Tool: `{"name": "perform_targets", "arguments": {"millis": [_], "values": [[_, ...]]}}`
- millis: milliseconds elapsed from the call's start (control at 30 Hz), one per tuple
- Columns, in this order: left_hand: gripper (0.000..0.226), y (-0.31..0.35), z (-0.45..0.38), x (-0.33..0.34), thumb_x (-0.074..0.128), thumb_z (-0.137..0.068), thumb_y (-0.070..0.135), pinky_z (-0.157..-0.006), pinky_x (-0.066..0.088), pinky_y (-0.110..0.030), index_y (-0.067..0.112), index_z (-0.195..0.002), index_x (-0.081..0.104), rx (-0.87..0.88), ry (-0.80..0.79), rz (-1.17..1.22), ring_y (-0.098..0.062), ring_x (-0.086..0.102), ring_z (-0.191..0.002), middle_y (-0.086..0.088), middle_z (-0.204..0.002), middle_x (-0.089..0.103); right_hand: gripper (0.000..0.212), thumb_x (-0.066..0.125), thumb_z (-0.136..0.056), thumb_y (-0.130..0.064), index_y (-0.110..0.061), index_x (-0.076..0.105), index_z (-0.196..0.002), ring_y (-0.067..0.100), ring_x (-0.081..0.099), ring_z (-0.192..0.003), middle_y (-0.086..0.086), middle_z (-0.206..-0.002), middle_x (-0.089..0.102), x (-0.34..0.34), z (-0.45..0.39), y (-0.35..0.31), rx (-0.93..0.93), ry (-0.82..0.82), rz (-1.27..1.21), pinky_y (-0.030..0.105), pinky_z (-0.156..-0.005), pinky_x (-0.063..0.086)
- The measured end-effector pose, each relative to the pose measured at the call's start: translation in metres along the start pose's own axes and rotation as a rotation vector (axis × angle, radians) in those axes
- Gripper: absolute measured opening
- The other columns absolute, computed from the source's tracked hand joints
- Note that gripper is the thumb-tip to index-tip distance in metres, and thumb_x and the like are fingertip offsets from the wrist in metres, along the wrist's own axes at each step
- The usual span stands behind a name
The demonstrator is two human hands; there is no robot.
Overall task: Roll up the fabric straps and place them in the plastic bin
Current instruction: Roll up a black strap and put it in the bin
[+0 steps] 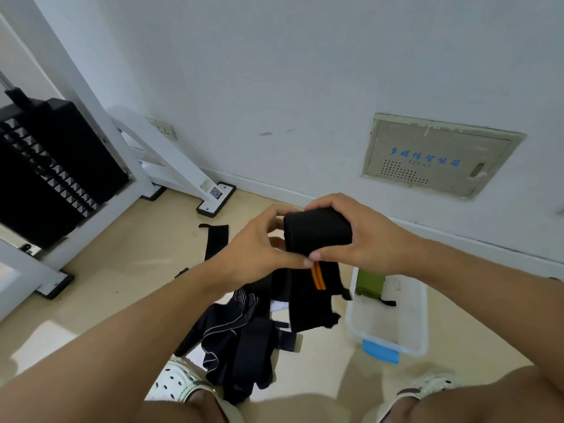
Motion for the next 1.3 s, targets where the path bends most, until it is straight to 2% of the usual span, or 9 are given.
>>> {"name": "perform_targets", "arguments": {"millis": [67, 167, 300, 433, 600, 800, 967, 1133, 1300], "values": [[0.072, -0.004, 0.002, 0.007, 0.091, -0.069, 0.025, -0.1, 0.057, -0.049, 0.028, -0.133, 0.059, -0.078, -0.094, 0.192, -0.025, 0.072, -0.112, -0.004, -0.131, 0.065, 0.066, 0.087, -0.076, -0.032, -0.043, 0.049, -0.128, -0.007, 0.048, -0.118, -0.022, -0.125, 0.048, 0.001, 0.001, -0.003, -0.062, 0.006, 0.071, 0.009, -0.097, 0.038], [0.058, -0.004, 0.0, 0.006, 0.082, -0.079, 0.036, -0.099, 0.057, -0.051, 0.018, -0.131, 0.063, -0.11, -0.014, 0.366, -0.027, 0.07, -0.116, -0.012, -0.131, 0.066, 0.076, 0.089, -0.074, -0.03, -0.051, 0.043, -0.132, -0.005, 0.042, -0.123, -0.024, -0.124, 0.043, 0.005, -0.002, -0.005, -0.129, 0.018, 0.114, 0.009, -0.102, 0.033], [0.061, 0.001, 0.0, -0.005, 0.087, -0.075, 0.025, -0.097, 0.058, -0.054, 0.018, -0.131, 0.064, -0.046, 0.084, 0.289, -0.027, 0.073, -0.111, -0.008, -0.131, 0.064, 0.091, 0.094, -0.066, -0.033, -0.053, 0.041, -0.137, -0.005, 0.042, -0.125, -0.021, -0.129, 0.043, 0.007, -0.008, -0.004, -0.115, -0.001, 0.1, 0.009, -0.103, 0.035], [0.062, 0.005, 0.001, -0.011, 0.09, -0.075, 0.021, -0.093, 0.06, -0.053, 0.026, -0.131, 0.063, -0.003, 0.098, 0.194, -0.027, 0.073, -0.107, 0.0, -0.131, 0.065, 0.1, 0.096, -0.061, -0.038, -0.047, 0.039, -0.142, -0.005, 0.054, -0.119, -0.024, -0.132, 0.049, 0.01, -0.007, 0.006, 0.016, -0.045, -0.07, 0.018, -0.096, 0.05], [0.057, 0.009, 0.004, -0.014, 0.087, -0.081, 0.013, -0.09, 0.062, -0.05, 0.028, -0.13, 0.063, 0.028, 0.098, 0.084, -0.02, 0.07, -0.107, 0.007, -0.126, 0.067, 0.092, 0.091, -0.07, -0.03, -0.038, 0.039, -0.146, -0.002, 0.063, -0.109, -0.012, -0.125, 0.06, 0.016, -0.007, 0.015, 0.124, -0.087, -0.276, 0.02, -0.092, 0.055], [0.058, 0.009, 0.003, -0.014, 0.086, -0.08, 0.011, -0.088, 0.063, -0.042, 0.028, -0.129, 0.061, 0.031, 0.106, 0.09, -0.016, 0.069, -0.111, 0.005, -0.129, 0.064, 0.071, 0.085, -0.069, -0.03, -0.029, 0.051, -0.131, 0.01, 0.067, -0.109, 0.0, -0.124, 0.062, 0.023, -0.006, 0.024, 0.182, -0.097, -0.473, 0.026, -0.085, 0.056], [0.058, -0.006, 0.001, -0.006, 0.086, -0.079, 0.014, -0.091, 0.061, -0.052, 0.021, -0.131, 0.061, -0.092, 0.064, 0.313, -0.024, 0.073, -0.112, -0.006, -0.132, 0.064, 0.065, 0.085, -0.076, -0.009, -0.024, 0.052, -0.13, 0.007, 0.066, -0.103, 0.003, -0.121, 0.06, 0.019, -0.009, 0.023, 0.139, -0.036, -0.547, 0.025, -0.08, 0.056], [0.045, -0.009, 0.003, 0.011, 0.067, -0.093, 0.044, -0.087, 0.061, -0.052, 0.015, -0.127, 0.07, -0.25, 0.019, 0.564, -0.035, 0.069, -0.116, -0.016, -0.133, 0.064, 0.066, 0.085, -0.075, 0.001, -0.022, 0.054, -0.13, 0.01, 0.062, -0.112, -0.004, -0.118, 0.063, 0.012, -0.011, 0.02, 0.053, 0.038, -0.494, 0.025, -0.087, 0.055], [0.038, -0.015, 0.0, 0.008, 0.067, -0.097, 0.029, -0.089, 0.061, -0.051, 0.008, -0.128, 0.068, -0.293, 0.09, 0.668, -0.039, 0.069, -0.114, -0.018, -0.129, 0.062, 0.065, 0.078, -0.078, 0.012, -0.02, 0.055, -0.13, 0.01, 0.062, -0.111, -0.007, -0.117, 0.063, 0.014, -0.011, 0.023, 0.047, 0.0, -0.504, 0.024, -0.089, 0.054]]}}
Point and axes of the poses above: each hand's wrist, its own z-axis away from the middle knuckle, its own x-axis out of the palm, y = z × x, the point moved 8 cm from there along -z, towards the middle knuckle
